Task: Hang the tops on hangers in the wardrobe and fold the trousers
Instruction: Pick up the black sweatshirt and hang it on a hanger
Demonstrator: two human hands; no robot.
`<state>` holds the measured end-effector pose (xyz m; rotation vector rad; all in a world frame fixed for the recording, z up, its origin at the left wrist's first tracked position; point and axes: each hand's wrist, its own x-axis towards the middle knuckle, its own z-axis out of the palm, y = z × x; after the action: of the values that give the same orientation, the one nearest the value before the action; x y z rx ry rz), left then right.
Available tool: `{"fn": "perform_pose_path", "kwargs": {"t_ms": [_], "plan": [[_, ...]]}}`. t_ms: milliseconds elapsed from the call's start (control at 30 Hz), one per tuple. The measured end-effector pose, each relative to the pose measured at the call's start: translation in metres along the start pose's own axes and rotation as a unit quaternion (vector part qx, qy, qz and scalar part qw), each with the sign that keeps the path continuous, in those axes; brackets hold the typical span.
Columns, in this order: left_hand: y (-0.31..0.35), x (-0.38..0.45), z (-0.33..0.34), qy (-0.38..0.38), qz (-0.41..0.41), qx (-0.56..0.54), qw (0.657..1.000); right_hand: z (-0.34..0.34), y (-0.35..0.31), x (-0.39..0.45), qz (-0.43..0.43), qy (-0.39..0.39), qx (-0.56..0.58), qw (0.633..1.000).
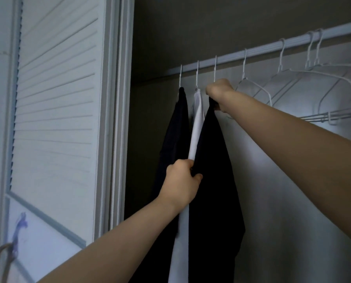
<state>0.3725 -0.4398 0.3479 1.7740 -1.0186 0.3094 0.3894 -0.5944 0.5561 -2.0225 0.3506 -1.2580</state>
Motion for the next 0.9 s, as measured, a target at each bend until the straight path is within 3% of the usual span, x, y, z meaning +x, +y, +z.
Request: {"fn": "perform_pose_path", "kwargs": {"t_ms": [233,333,533,733,900], "plan": [[-0.002,-0.061,-0.012,-0.015,-0.012,0.031,0.999,-0.015,-0.006,-0.112,-0.093,-0.009,-0.178,0.980],[-0.007,-0.097,-0.021,-0.005,-0.049,0.015,0.999,-0.016,0.007,-0.176,-0.117,-0.033,-0.164,0.979],[-0.017,-0.196,-0.047,0.087,-0.118,-0.009,0.989,-0.013,0.041,-0.328,-0.124,-0.098,-0.042,0.987],[-0.022,-0.287,-0.074,0.120,-0.128,0.116,0.978,0.005,0.050,-0.439,-0.165,-0.192,0.006,0.967],[-0.010,-0.366,-0.105,0.203,-0.167,0.194,0.945,0.018,0.037,-0.498,-0.191,-0.263,0.072,0.943]]}}
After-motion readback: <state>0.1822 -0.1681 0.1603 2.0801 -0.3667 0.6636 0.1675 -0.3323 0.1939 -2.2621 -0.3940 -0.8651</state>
